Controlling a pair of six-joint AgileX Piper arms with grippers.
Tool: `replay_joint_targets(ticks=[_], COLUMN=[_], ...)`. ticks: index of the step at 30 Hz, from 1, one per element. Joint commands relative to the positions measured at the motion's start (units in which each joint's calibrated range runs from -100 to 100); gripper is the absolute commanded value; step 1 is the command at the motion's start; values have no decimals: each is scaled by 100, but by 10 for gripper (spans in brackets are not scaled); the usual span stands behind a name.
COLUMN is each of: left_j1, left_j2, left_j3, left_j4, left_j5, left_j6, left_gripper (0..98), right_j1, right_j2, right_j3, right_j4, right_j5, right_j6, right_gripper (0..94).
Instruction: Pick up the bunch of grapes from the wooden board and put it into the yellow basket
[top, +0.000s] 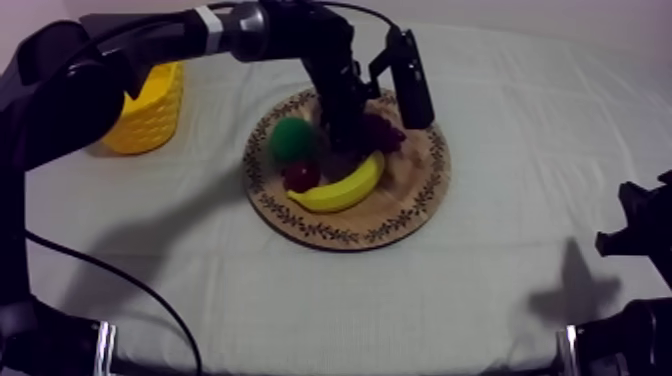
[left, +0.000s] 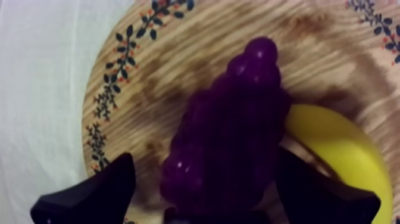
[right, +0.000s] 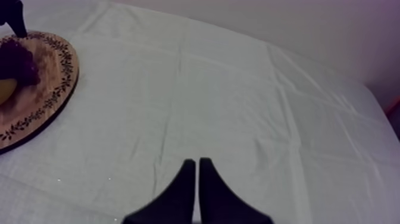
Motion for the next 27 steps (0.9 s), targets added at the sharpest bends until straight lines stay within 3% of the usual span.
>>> replay_joint_targets(ticks=[1,27], left_j1=[7,35], left_j2=[78,556], left_j3=[-114,-708], left_j4=[-7,19], left_j5=[102,451], left_j6=[7,40], left_gripper=[868,833], right_j1=[2,2], right_j2=[-2,-2], right_j3=[4,4], right_j4=[0,0], right_j5=[0,0], right_j6=[-2,-2], right_gripper=[2,2])
